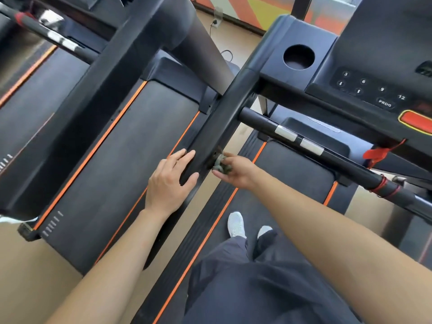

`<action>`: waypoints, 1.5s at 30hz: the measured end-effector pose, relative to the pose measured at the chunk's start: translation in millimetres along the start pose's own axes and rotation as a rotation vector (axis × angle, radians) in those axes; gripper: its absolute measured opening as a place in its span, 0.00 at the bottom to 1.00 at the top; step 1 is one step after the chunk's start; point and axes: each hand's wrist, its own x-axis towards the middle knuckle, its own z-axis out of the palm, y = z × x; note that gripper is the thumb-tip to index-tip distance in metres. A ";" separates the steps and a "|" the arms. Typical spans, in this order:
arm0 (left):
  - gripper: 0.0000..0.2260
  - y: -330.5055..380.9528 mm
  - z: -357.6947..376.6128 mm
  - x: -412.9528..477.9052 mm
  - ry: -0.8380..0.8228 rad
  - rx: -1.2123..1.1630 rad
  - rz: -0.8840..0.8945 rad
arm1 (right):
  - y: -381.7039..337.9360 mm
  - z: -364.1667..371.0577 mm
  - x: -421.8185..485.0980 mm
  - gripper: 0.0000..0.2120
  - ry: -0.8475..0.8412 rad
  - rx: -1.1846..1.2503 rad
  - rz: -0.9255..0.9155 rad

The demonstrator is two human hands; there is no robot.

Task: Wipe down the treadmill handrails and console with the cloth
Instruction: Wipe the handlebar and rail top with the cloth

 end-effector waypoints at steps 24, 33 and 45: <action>0.23 -4.4 2.4 4.7 0.034 0.026 -0.005 | 49.1 -11.1 18.0 0.20 -0.116 0.058 -0.152; 0.24 -14.4 -0.6 7.3 0.000 -0.086 0.053 | 140.6 2.5 -7.5 0.21 -0.134 -0.025 -0.114; 0.32 -26.9 -3.6 -10.7 -0.223 -0.004 0.174 | 273.4 27.6 -46.0 0.24 -0.121 -0.081 -0.121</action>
